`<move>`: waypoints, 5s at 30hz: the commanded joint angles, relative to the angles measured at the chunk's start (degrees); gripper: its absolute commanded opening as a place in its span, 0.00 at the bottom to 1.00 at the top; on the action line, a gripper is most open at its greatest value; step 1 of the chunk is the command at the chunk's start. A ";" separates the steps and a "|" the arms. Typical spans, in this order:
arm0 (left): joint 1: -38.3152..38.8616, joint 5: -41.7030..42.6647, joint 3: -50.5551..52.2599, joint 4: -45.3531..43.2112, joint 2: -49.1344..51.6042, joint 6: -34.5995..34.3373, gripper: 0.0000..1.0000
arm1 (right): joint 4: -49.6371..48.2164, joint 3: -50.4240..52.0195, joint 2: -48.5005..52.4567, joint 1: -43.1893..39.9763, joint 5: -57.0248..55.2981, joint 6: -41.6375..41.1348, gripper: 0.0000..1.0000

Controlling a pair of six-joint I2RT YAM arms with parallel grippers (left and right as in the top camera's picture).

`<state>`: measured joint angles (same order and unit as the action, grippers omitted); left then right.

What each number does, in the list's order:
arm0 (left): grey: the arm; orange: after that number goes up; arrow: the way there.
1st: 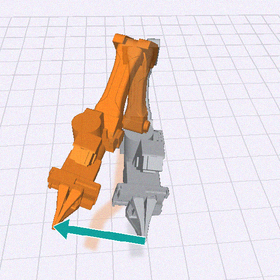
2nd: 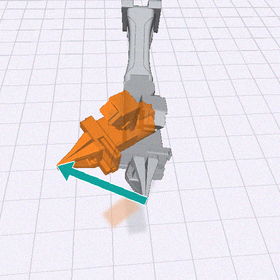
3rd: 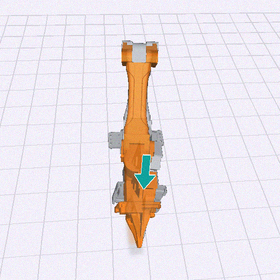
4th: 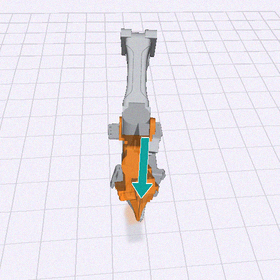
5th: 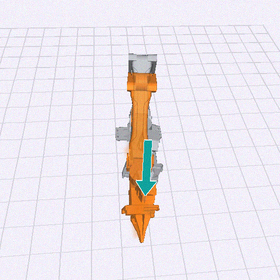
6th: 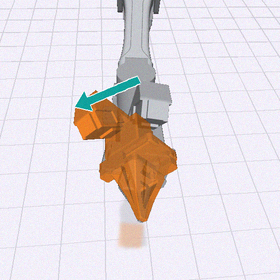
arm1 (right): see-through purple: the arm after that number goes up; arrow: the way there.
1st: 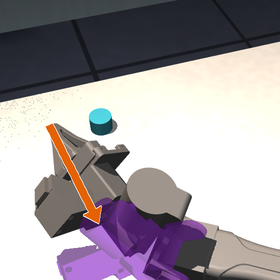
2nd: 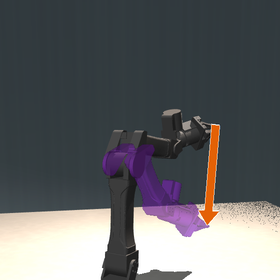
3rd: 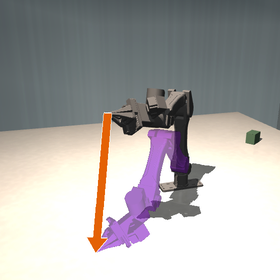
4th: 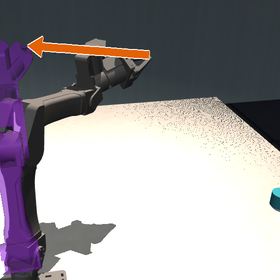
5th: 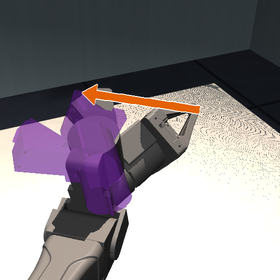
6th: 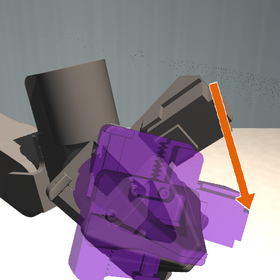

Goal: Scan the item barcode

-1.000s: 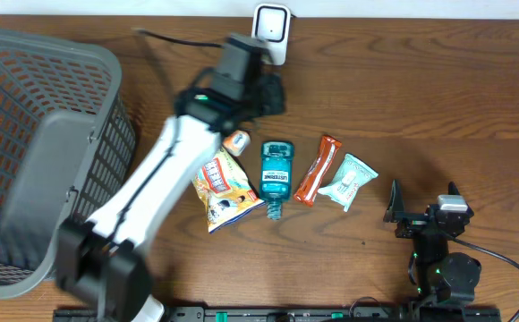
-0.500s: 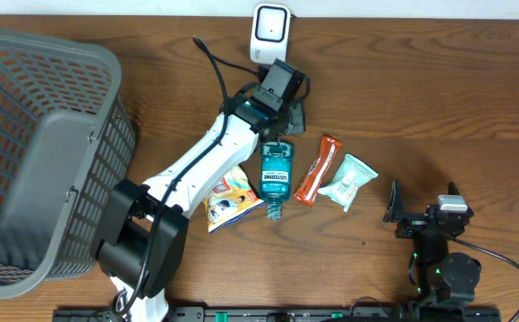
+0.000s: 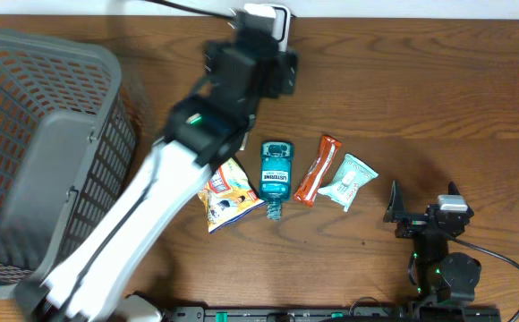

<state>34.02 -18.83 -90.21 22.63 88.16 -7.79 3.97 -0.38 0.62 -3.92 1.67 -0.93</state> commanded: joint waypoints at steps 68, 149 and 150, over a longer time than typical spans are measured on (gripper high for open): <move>-36.94 27.02 23.50 2.62 -86.23 2.34 0.98 | 0.20 0.07 -0.22 0.26 -0.04 -0.74 0.99; -39.85 18.36 70.25 -5.60 -87.93 -2.12 0.98 | 0.20 0.07 -0.22 0.26 -0.07 -0.74 0.99; -39.85 18.36 71.01 -5.62 -87.93 -1.38 0.98 | 0.20 0.07 -0.22 0.26 -0.07 -0.74 0.99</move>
<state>-5.52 0.47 -21.93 16.75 0.25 -12.99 3.97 -0.38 0.69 -3.92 1.67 -0.93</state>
